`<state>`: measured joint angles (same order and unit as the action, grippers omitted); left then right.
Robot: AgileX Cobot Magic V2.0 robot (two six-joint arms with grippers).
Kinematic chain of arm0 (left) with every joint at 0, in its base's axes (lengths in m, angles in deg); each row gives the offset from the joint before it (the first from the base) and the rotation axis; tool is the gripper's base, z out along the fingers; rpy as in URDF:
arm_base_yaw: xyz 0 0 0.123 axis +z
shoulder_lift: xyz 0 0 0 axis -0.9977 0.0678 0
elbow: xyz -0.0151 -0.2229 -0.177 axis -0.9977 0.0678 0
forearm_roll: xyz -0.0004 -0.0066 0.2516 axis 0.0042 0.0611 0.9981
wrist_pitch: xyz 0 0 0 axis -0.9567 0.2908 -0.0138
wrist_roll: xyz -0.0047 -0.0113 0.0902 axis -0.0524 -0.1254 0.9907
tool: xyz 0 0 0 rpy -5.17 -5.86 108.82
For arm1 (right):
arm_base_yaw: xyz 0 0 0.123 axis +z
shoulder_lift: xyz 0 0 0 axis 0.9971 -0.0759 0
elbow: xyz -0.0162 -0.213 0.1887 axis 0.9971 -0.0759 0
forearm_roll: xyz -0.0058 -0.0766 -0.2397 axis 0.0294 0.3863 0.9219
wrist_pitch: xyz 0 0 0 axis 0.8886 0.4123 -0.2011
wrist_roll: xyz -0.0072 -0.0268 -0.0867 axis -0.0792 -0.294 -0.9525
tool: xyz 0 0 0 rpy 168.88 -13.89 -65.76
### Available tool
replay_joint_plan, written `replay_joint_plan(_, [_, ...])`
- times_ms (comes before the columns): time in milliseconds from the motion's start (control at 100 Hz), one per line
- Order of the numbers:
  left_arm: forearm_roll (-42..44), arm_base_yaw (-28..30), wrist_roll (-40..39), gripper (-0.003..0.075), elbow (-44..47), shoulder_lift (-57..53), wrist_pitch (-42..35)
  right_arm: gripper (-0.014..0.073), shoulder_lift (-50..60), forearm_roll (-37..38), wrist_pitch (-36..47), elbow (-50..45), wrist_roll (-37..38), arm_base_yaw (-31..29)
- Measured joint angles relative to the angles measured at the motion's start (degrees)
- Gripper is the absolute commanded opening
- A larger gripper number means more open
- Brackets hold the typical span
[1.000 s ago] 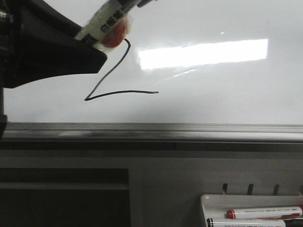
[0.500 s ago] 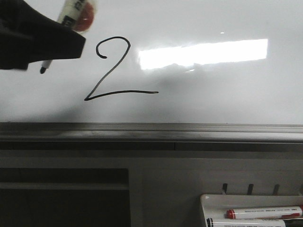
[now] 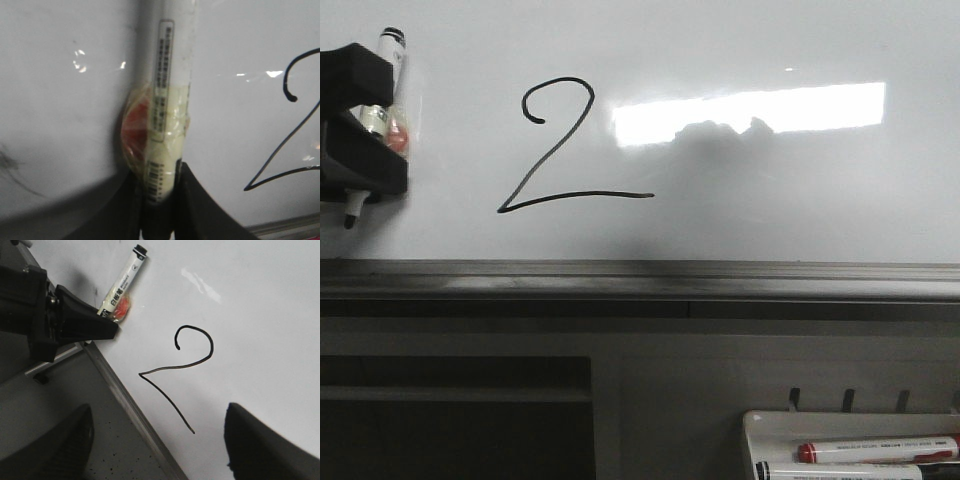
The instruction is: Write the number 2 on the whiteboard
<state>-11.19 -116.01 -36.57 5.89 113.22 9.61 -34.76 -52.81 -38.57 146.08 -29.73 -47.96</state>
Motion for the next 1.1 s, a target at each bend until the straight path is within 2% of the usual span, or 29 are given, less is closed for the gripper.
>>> replay_joint_plan(380, [-0.1,0.0,0.0,-0.0005,-2.3,3.3,0.7,0.0480,0.0,0.0,-2.2,0.0,0.0,0.0])
replay_joint_plan(450, [-0.1,0.0,0.0,0.0074,-2.3,3.4,0.5,0.0481,0.0,0.0,-2.4,0.0,0.0,0.0])
replay_joint_plan(600, [-0.1,-0.1,-0.1,0.0369,-2.4,3.4,0.5,0.0480,0.0,0.0,-2.4,0.0,0.0,0.0])
replay_joint_plan(670, [-0.1,-0.4,-0.2,0.0435,-2.6,3.4,0.6,0.0480,0.0,0.0,-2.4,0.0,0.0,0.0])
replay_joint_plan(1100, [0.1,-0.6,-0.3,0.0442,-3.0,2.9,1.6,0.0480,0.0,0.0,-2.4,0.0,0.0,0.0])
